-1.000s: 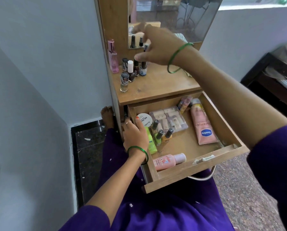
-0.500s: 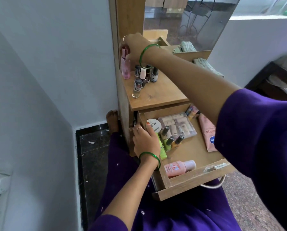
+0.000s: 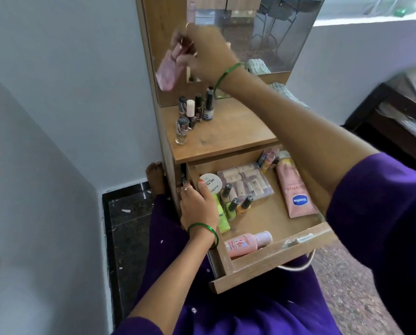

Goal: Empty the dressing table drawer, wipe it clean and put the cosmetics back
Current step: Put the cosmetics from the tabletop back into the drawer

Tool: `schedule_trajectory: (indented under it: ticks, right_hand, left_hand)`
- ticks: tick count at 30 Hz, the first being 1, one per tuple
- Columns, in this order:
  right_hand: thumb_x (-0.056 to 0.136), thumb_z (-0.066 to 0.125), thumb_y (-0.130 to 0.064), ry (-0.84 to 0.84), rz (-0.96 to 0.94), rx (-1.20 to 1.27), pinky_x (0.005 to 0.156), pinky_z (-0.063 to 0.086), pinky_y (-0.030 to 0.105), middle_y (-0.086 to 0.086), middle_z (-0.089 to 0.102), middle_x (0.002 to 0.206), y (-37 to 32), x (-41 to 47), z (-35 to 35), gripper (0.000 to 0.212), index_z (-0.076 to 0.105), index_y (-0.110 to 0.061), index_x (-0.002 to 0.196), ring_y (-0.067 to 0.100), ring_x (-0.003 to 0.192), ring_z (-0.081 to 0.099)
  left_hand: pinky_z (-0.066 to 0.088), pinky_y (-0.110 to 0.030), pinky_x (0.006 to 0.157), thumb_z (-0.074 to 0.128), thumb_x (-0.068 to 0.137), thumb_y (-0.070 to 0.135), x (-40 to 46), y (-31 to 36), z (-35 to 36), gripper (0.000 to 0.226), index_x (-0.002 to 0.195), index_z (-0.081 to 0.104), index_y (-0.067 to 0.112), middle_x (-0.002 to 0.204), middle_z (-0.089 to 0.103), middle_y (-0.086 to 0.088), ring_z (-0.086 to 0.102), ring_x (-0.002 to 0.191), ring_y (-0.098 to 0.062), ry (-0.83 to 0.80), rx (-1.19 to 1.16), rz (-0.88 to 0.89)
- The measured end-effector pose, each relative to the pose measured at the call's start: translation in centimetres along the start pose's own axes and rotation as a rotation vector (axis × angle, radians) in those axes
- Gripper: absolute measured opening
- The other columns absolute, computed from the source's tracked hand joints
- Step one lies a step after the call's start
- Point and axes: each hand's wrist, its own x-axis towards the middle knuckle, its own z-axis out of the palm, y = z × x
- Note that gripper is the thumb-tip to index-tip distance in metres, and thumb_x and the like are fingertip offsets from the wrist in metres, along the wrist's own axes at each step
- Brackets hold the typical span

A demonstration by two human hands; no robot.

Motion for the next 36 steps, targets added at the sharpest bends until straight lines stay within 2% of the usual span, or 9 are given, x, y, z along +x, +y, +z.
schedule_trajectory:
  ticks: [4,7,11,13,16,22,29,32,36]
  right_hand:
    - [0.085,0.058,-0.015,0.200,-0.009,0.111,0.079,0.050,0.012,0.007,0.063,0.094,1.4,-4.3,-6.2,0.021,0.059,-0.001,0.101,0.001,0.079,0.056]
    - [0.083,0.062,-0.013,0.141,0.015,0.142,0.077,0.051,0.016,0.019,0.065,0.096,2.6,-9.4,-11.0,0.026,0.061,0.004,0.104,-0.004,0.076,0.058]
    - [0.083,0.068,-0.009,-0.021,0.224,0.106,0.085,0.050,0.016,0.004,0.066,0.100,4.7,-17.3,-14.2,0.025,0.061,-0.009,0.107,0.004,0.088,0.063]
    - [0.081,0.069,-0.010,-0.115,0.310,0.102,0.080,0.050,0.012,-0.005,0.069,0.095,5.6,-20.6,-14.2,0.022,0.063,-0.018,0.100,0.001,0.085,0.064]
    - [0.077,0.073,-0.010,-0.244,0.424,0.074,0.074,0.053,0.020,-0.009,0.070,0.087,7.4,-24.2,-12.7,0.021,0.066,-0.024,0.091,0.002,0.078,0.065]
    - [0.075,0.075,-0.005,-0.348,0.576,0.162,0.070,0.051,0.024,-0.003,0.071,0.083,10.5,-27.9,-8.8,0.024,0.067,-0.025,0.083,-0.003,0.063,0.060]
    - [0.073,0.076,-0.004,-0.518,0.644,0.227,0.078,0.055,0.045,-0.001,0.072,0.083,12.9,-28.3,-7.1,0.021,0.069,-0.016,0.089,0.023,0.077,0.069]
    - [0.075,0.074,0.000,-0.566,0.668,0.308,0.081,0.053,0.048,-0.008,0.068,0.076,13.1,-28.6,-7.0,0.021,0.067,-0.009,0.093,0.022,0.076,0.068]
    - [0.076,0.074,-0.001,-0.603,0.714,0.353,0.084,0.052,0.056,0.008,0.072,0.091,13.5,-28.8,-6.8,0.020,0.066,-0.014,0.089,0.033,0.089,0.069]
  left_hand:
    - [0.036,-0.034,0.070,0.031,0.098,0.042,-0.1,0.3,-0.1,0.039,0.117,0.052,0.014,0.119,0.059,-0.007,0.057,0.106,-0.031,-0.003,-0.014,-0.027]
    - [0.034,-0.034,0.069,0.031,0.099,0.041,-0.2,0.4,-0.2,0.037,0.113,0.051,0.013,0.113,0.061,-0.009,0.057,0.103,-0.033,-0.007,-0.025,-0.040]
    - [0.036,-0.035,0.069,0.031,0.098,0.042,0.1,0.2,0.0,0.037,0.113,0.051,0.013,0.113,0.061,-0.010,0.057,0.103,-0.034,0.000,-0.034,-0.023]
    - [0.035,-0.035,0.069,0.032,0.098,0.041,0.1,0.2,0.1,0.037,0.115,0.050,0.013,0.113,0.061,-0.011,0.057,0.102,-0.034,-0.005,-0.026,-0.025]
    - [0.036,-0.035,0.070,0.032,0.099,0.040,0.1,0.2,0.0,0.037,0.114,0.049,0.010,0.113,0.060,-0.013,0.057,0.102,-0.035,-0.011,-0.019,-0.019]
    - [0.037,-0.038,0.073,0.032,0.099,0.040,0.1,0.2,0.1,0.039,0.115,0.049,0.008,0.117,0.058,-0.015,0.056,0.105,-0.037,-0.014,-0.033,-0.006]
    - [0.036,-0.037,0.073,0.032,0.099,0.040,0.0,0.4,0.0,0.038,0.116,0.049,0.011,0.118,0.058,-0.015,0.056,0.105,-0.037,-0.011,-0.038,-0.014]
    - [0.035,-0.036,0.072,0.032,0.100,0.040,-0.1,0.6,0.0,0.037,0.115,0.049,0.010,0.118,0.058,-0.014,0.056,0.105,-0.037,-0.013,-0.038,-0.015]
    - [0.034,-0.036,0.073,0.032,0.100,0.039,-0.2,0.8,-0.1,0.038,0.117,0.048,0.009,0.119,0.058,-0.015,0.055,0.106,-0.038,-0.012,-0.027,-0.026]
